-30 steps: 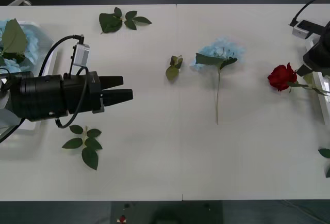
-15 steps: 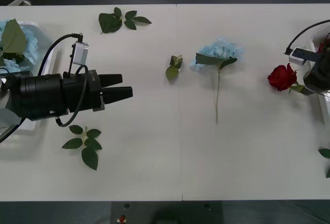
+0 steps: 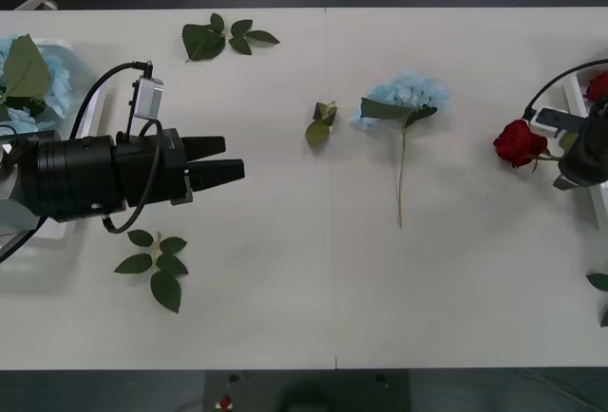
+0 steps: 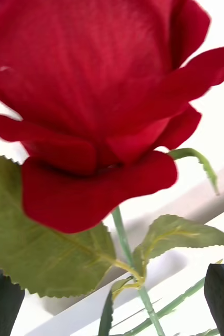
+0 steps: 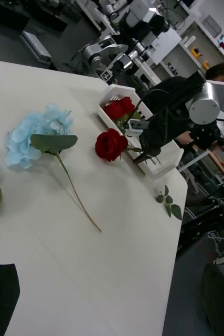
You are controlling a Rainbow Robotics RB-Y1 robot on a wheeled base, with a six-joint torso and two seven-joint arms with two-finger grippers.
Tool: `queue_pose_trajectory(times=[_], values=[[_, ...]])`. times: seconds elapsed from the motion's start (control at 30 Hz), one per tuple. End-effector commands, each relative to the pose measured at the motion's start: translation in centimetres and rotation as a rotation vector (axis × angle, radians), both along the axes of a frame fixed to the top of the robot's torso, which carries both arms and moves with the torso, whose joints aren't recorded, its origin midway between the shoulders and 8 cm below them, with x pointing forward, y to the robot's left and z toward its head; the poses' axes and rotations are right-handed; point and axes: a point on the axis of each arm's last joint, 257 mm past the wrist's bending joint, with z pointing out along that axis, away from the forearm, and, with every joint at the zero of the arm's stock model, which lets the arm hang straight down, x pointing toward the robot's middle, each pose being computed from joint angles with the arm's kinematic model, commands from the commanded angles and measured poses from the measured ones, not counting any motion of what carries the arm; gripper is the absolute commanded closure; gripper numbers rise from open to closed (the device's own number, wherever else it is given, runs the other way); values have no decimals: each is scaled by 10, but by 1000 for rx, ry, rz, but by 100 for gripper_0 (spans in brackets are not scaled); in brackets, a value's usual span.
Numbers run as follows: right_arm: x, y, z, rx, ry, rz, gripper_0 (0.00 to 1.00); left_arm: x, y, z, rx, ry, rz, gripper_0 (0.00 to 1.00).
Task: Put the red flowers into the right box and the blue flowers into the left box
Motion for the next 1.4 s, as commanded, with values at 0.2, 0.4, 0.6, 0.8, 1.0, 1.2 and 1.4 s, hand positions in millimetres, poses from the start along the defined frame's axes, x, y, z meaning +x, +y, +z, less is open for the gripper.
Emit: queue_pose_trajectory(times=[0.2,0.4,0.6,0.8,1.0,1.2,1.4], values=[[12,-29,17,-39,-46,-14,0,4,-7,27,-22,-46,-9,0],[18,-28,7,-48,-46,-14,0,6,-6,27,-26,-44,0,0],[23,-20,-4,-51,-46,-6,1,6,-6,28,-37,-35,2,0],[27,-14,-11,-51,-48,0,3,5,-6,28,-45,-28,3,0],[30,-10,-15,-64,-47,19,31,4,-7,30,-56,-23,0,0],[29,-11,-17,-72,-43,28,70,5,-9,31,-63,-23,5,0],[29,-7,-25,-80,-48,54,78,6,-9,30,-67,-22,10,0]])
